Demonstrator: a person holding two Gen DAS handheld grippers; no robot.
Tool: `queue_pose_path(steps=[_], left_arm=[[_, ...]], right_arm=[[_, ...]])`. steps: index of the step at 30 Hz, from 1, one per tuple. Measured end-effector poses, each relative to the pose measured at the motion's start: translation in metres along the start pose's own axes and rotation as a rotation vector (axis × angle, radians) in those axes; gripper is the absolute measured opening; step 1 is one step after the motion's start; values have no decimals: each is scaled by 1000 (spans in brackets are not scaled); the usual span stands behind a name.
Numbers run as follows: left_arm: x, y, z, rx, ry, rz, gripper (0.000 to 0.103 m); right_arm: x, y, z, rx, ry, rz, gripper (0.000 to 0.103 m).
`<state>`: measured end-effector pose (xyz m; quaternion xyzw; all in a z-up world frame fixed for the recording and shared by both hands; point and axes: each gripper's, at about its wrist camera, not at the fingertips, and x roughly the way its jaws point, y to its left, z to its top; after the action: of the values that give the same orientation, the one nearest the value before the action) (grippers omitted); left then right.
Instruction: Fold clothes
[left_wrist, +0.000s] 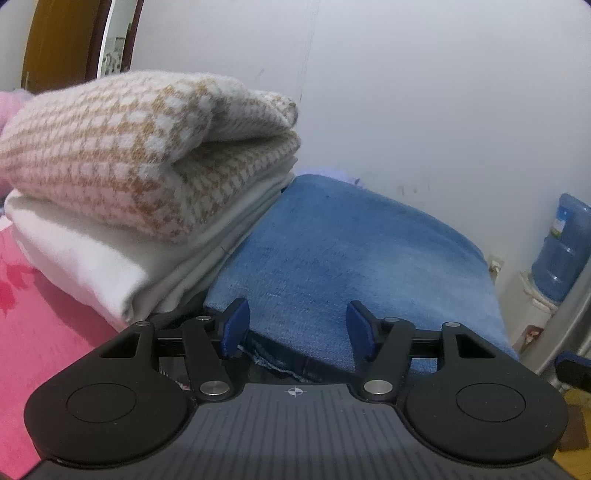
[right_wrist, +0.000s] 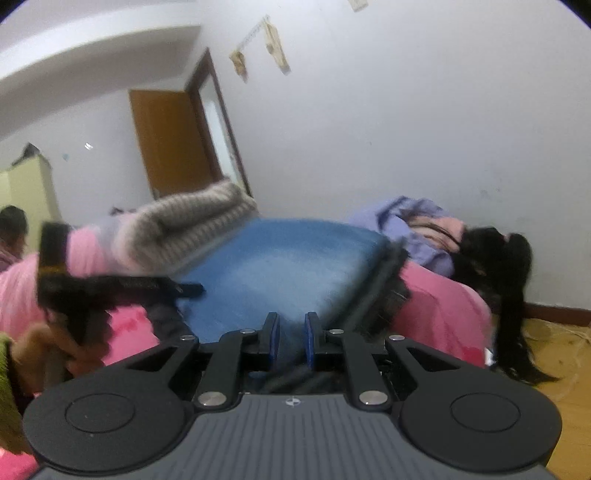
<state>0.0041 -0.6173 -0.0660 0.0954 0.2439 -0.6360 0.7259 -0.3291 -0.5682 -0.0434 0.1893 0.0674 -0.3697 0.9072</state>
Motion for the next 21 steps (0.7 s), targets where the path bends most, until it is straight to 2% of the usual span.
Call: queue_pose_path(steps=[5,6,7,10,14,16,18,21], left_arm=[[2,7,-2,-46,15,-15,64],[3,9,-2,-63,21,-17,68],[4,13,-3,-89,26,-24,71],[7,23,-6,-162,33,-48,73],[4,21,-9,-141,11,-45,73],[3,23,-13,-141,-1,-51,73],[2,25,-17,-141,-16,-49,73],[4,38,-25,-193,-24,-76,73]], right_arm=[[36,28,29,-116,-39,78,15],[46,34,38,-148,-44,95,15],[63,42,49,-191,-42,106,15],[113,65,80,-305,-24,143,15],[196,77,106,-333,94,177,15],[234,79,104,-355,157,186,15],[269,80,90,-387,275,185,14],[286,79,84,-357,323,203,14]])
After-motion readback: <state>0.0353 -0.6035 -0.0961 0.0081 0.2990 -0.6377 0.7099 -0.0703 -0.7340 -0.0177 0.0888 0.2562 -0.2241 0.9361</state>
